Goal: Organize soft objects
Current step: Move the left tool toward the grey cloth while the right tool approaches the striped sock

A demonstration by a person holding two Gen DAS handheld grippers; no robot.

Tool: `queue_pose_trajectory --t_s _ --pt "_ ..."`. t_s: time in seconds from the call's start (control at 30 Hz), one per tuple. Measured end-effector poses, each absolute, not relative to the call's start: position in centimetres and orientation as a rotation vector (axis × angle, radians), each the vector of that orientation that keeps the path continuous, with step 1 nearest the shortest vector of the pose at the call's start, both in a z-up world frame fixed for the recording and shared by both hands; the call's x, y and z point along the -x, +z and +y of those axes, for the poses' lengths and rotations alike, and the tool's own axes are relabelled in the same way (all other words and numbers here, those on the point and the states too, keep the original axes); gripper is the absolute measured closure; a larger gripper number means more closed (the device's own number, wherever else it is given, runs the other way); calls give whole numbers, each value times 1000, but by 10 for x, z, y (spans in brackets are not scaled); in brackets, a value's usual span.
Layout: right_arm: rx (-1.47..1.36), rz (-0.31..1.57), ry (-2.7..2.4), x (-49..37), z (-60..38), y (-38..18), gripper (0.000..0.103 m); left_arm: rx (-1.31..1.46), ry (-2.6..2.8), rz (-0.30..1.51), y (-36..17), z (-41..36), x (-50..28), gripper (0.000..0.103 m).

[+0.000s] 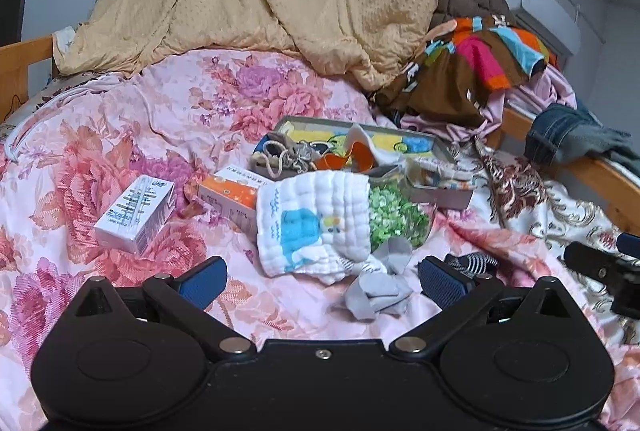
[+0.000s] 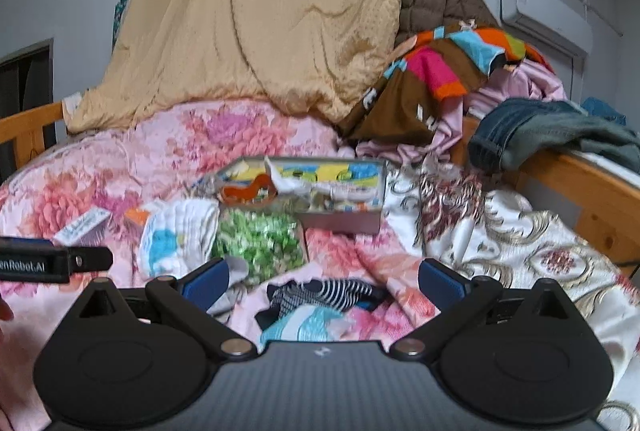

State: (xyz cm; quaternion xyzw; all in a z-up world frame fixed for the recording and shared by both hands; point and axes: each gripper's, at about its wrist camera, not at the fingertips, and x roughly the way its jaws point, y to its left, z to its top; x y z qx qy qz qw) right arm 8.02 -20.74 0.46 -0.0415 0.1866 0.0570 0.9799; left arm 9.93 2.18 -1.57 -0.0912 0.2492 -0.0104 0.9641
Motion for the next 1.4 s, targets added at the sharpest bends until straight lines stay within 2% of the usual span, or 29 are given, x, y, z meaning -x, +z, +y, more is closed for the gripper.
queue_pose_trajectory --t_s 1.4 --pt "-30 530 124 -102 -199 -40 0 241 -11 621 -35 20 -119 1"
